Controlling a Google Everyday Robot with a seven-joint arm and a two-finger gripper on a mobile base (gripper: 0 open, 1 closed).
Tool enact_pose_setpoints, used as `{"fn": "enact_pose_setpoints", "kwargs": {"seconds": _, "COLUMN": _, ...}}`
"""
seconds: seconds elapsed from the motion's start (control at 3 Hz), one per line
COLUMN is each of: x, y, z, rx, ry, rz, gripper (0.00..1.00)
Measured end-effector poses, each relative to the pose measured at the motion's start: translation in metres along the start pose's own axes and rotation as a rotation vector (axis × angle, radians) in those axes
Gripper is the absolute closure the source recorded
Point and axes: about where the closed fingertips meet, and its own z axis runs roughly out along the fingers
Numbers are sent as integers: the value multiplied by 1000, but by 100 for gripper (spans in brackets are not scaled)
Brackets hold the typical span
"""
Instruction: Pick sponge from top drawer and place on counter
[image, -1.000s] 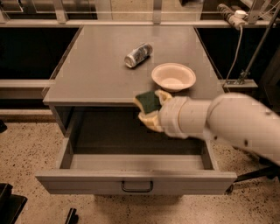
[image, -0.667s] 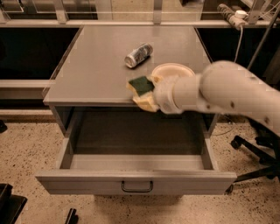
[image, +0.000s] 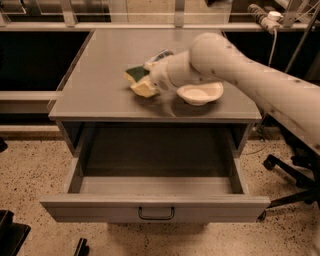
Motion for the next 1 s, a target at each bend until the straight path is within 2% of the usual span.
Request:
{"fn": "enact_pose_setpoints", "kwargs": {"seconds": 0.33, "x": -67, "y": -5, "z": 29, "rx": -17, "ry": -77, "rz": -53, "gripper": 85}}
{"fn": "enact_pose_setpoints", "kwargs": {"seconds": 1.0, "x": -70, "y": -4, "z": 29, "rx": -17, "ry": -81, "rz": -56, "gripper": 38}}
